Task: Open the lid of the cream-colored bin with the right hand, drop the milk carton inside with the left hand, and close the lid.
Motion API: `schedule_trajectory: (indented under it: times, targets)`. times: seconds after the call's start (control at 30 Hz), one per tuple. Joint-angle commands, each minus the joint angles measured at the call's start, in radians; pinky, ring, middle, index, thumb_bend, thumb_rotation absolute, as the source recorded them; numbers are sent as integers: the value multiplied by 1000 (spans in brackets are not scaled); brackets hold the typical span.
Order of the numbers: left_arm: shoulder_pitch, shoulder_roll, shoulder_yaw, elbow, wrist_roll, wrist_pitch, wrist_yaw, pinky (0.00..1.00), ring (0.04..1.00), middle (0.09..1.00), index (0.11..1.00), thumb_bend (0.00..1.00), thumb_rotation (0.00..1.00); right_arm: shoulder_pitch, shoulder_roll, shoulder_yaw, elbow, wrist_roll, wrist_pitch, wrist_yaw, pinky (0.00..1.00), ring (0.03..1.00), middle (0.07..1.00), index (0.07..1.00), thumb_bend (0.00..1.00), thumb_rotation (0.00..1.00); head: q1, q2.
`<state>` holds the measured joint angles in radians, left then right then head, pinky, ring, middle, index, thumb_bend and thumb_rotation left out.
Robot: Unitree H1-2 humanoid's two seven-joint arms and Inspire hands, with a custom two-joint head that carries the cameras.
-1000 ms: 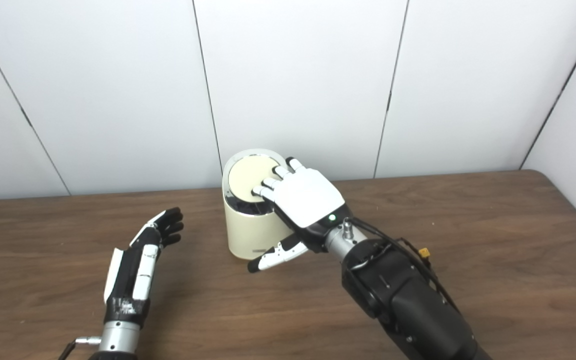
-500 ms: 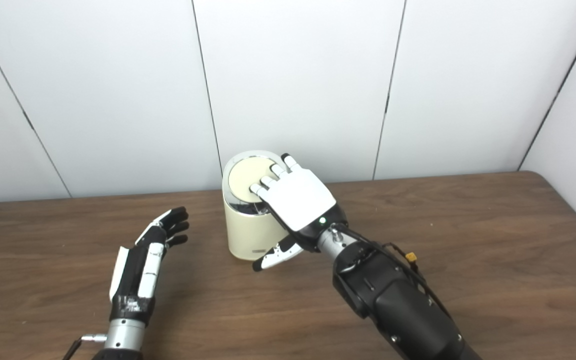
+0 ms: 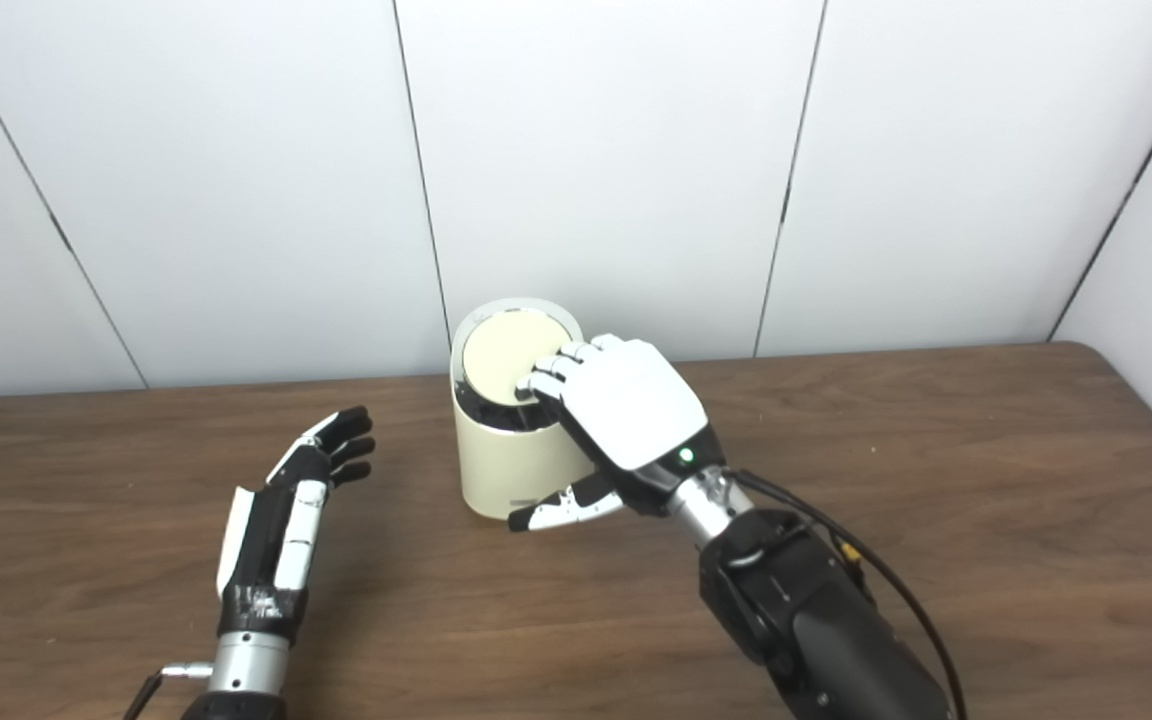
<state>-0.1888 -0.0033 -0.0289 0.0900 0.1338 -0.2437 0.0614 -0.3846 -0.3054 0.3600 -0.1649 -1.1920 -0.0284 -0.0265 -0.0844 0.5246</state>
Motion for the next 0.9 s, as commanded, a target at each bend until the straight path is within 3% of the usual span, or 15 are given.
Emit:
schedule_trajectory:
  times: [0.0,0.1,0.23,0.3,0.4,0.43,0.5,0.57,0.67,0.77,0.87]
  targets:
    - [-37,-3,0,-20,-4,-41,6,762,799,824,842,619,973,-38,16,-31,-14,36,-43,-123,639,696,680,658,632,755,-2,1]
    - [-36,-3,0,-17,-6,-45,4,759,799,823,840,616,969,-37,36,-58,-25,68,-57,-182,655,711,686,662,605,764,-2,0]
    - [-36,-4,0,-14,-18,-47,0,752,797,822,838,616,951,-30,67,-105,-60,105,-45,-196,712,780,773,763,572,765,1,-2]
    - [-36,-4,1,-12,-24,-50,-1,752,803,822,836,615,944,-15,97,-143,-67,168,-32,-195,787,862,870,865,596,836,2,-3]
    - [-35,-1,1,-12,-26,-50,-2,758,809,824,837,613,943,13,132,-191,-58,268,-37,-203,841,910,927,932,592,900,6,-5]
    - [-34,1,1,-15,-23,-50,-1,758,809,824,837,613,943,34,155,-216,-44,345,-54,-219,843,911,928,934,591,903,10,-5]
    - [-31,1,2,-20,-30,-58,-3,759,806,822,835,573,946,75,187,-253,0,470,-116,-267,765,857,877,869,479,862,12,-4]
    - [-27,-3,6,-27,-52,-66,-5,730,795,816,827,467,913,118,217,-277,19,560,-141,-280,681,804,839,817,345,752,14,1]
    - [-24,-7,14,-32,-61,-78,2,693,784,808,816,331,866,179,250,-300,43,699,-175,-265,671,794,807,784,213,717,17,6]
    - [-18,-8,16,-40,-69,-74,1,688,783,805,804,254,821,224,259,-314,83,845,-228,-237,683,794,810,789,191,719,27,7]
    - [-4,-6,13,-58,-79,-66,-10,675,776,795,783,235,748,264,266,-326,110,936,-224,-201,718,808,820,803,212,761,32,14]
